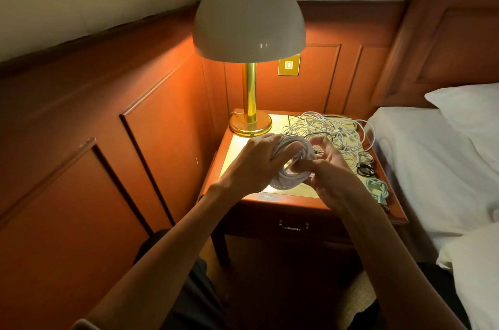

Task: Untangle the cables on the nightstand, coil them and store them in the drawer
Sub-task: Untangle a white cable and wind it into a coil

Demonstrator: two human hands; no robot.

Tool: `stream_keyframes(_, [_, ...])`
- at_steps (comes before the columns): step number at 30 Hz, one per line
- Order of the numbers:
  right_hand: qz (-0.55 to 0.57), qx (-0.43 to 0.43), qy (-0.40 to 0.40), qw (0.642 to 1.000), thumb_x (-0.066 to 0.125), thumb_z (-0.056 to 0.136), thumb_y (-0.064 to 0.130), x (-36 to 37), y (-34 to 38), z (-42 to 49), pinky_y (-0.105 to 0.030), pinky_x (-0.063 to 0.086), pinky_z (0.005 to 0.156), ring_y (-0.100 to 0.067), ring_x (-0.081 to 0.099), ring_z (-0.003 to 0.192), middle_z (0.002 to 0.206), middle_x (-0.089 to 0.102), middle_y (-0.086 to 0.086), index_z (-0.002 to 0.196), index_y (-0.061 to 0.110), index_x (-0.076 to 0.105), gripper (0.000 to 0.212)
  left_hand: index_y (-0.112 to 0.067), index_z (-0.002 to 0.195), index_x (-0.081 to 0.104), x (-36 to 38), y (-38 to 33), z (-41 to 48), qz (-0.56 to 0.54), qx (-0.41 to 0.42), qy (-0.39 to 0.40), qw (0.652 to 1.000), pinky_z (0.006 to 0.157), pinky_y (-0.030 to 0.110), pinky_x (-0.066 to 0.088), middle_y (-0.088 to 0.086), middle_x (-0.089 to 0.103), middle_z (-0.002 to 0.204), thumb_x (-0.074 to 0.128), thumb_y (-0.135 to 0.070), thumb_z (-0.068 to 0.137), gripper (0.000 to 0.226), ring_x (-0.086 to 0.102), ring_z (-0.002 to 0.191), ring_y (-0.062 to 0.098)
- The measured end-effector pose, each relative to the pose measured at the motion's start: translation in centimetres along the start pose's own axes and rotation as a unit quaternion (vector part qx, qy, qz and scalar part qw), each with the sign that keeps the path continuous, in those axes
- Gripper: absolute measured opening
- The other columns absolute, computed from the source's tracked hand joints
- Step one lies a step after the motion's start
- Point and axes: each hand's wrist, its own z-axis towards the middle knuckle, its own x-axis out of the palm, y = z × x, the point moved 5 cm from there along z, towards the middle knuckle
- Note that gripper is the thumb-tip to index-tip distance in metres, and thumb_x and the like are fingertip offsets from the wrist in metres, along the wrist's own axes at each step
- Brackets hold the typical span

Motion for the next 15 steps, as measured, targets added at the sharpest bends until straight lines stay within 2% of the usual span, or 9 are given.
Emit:
stream_keyframes(3, [-0.104, -0.143, -0.046, 0.983, 0.074, 0.077, -0.007, -0.4, 0.6, -0.7, -0.029, 0.057, 0.061, -0.017, 0.068, 0.07, 0.082, 0.072, -0.004, 0.111, 0.016, 0.049, 0.048, -0.014, 0.096, 0.062, 0.1, -0.3, 0.4, 0.018, 0.002, -0.01, 1.0, 0.065, 0.036, 0.054, 0.0, 0.063, 0.083, 0.039, -0.056, 0.1, 0.049, 0.061, 0.069, 0.012])
stream_keyframes(4, [-0.136, -0.194, -0.064, 0.969, 0.079, 0.076, 0.0, -0.4, 0.9, -1.0, -0.028, 0.057, 0.06, -0.013, 0.07, 0.07, 0.082, 0.074, 0.0, 0.113, 0.017, 0.05, 0.049, -0.014, 0.094, 0.061, 0.1, -0.5, 0.6, 0.027, 0.009, -0.011, 1.0, 0.064, 0.034, 0.053, 0.0, 0.062, 0.081, 0.038, -0.056, 0.1, 0.049, 0.059, 0.068, 0.011])
stream_keyframes(5, [-0.177, -0.243, -0.096, 0.949, 0.082, 0.075, 0.005, -0.6, 1.3, -1.4, -0.024, 0.058, 0.062, -0.008, 0.071, 0.075, 0.084, 0.073, 0.006, 0.116, 0.019, 0.052, 0.052, -0.014, 0.093, 0.061, -0.1, -0.7, 0.7, 0.035, 0.013, -0.016, 0.999, 0.063, 0.033, 0.053, -0.001, 0.061, 0.08, 0.037, -0.057, 0.099, 0.049, 0.058, 0.066, 0.011])
stream_keyframes(7, [-0.283, -0.361, -0.162, 0.874, 0.084, 0.075, 0.013, -0.7, 2.3, -2.3, -0.014, 0.054, 0.072, 0.004, 0.066, 0.093, 0.105, 0.067, 0.018, 0.124, 0.023, 0.055, 0.058, -0.012, 0.094, 0.063, -0.3, -0.9, 0.9, 0.053, 0.017, -0.032, 0.998, 0.062, 0.031, 0.053, 0.0, 0.061, 0.079, 0.036, -0.056, 0.1, 0.051, 0.058, 0.065, 0.011])
stream_keyframes(9, [-0.378, -0.471, -0.167, 0.779, 0.083, 0.079, 0.014, -0.4, 2.8, -2.8, -0.024, 0.053, 0.085, -0.007, 0.06, 0.111, 0.124, 0.063, 0.004, 0.13, 0.021, 0.06, 0.056, -0.012, 0.094, 0.062, -0.3, -0.9, 0.9, 0.05, 0.026, -0.04, 0.998, 0.058, 0.028, 0.052, -0.001, 0.06, 0.078, 0.04, -0.051, 0.101, 0.046, 0.058, 0.064, 0.01])
stream_keyframes(11, [-0.436, -0.542, -0.142, 0.704, 0.078, 0.083, 0.006, -0.2, 2.6, -2.8, -0.038, 0.053, 0.089, -0.023, 0.061, 0.113, 0.124, 0.065, -0.009, 0.123, 0.015, 0.069, 0.042, -0.011, 0.094, 0.06, -0.3, -1.1, 0.8, 0.025, 0.036, -0.034, 0.998, 0.054, 0.022, 0.048, -0.003, 0.058, 0.076, 0.045, -0.04, 0.103, 0.034, 0.058, 0.062, 0.008])
stream_keyframes(13, [-0.443, -0.582, -0.13, 0.67, 0.075, 0.087, 0.003, -0.2, 2.4, -3.0, -0.038, 0.052, 0.09, -0.027, 0.063, 0.111, 0.121, 0.068, -0.013, 0.119, 0.012, 0.072, 0.033, -0.01, 0.098, 0.06, -0.4, -1.1, 0.7, -0.015, 0.029, -0.017, 0.999, 0.054, 0.024, 0.05, -0.004, 0.059, 0.078, 0.045, -0.038, 0.104, 0.032, 0.06, 0.064, 0.009])
stream_keyframes(15, [-0.428, -0.602, -0.129, 0.661, 0.073, 0.089, 0.003, -0.2, 2.3, -3.2, -0.035, 0.052, 0.092, -0.028, 0.065, 0.111, 0.121, 0.069, -0.014, 0.119, 0.012, 0.072, 0.032, -0.011, 0.103, 0.059, -0.5, -1.1, 0.6, -0.043, 0.011, -0.006, 0.999, 0.057, 0.028, 0.053, -0.004, 0.061, 0.08, 0.041, -0.046, 0.102, 0.039, 0.062, 0.067, 0.008])
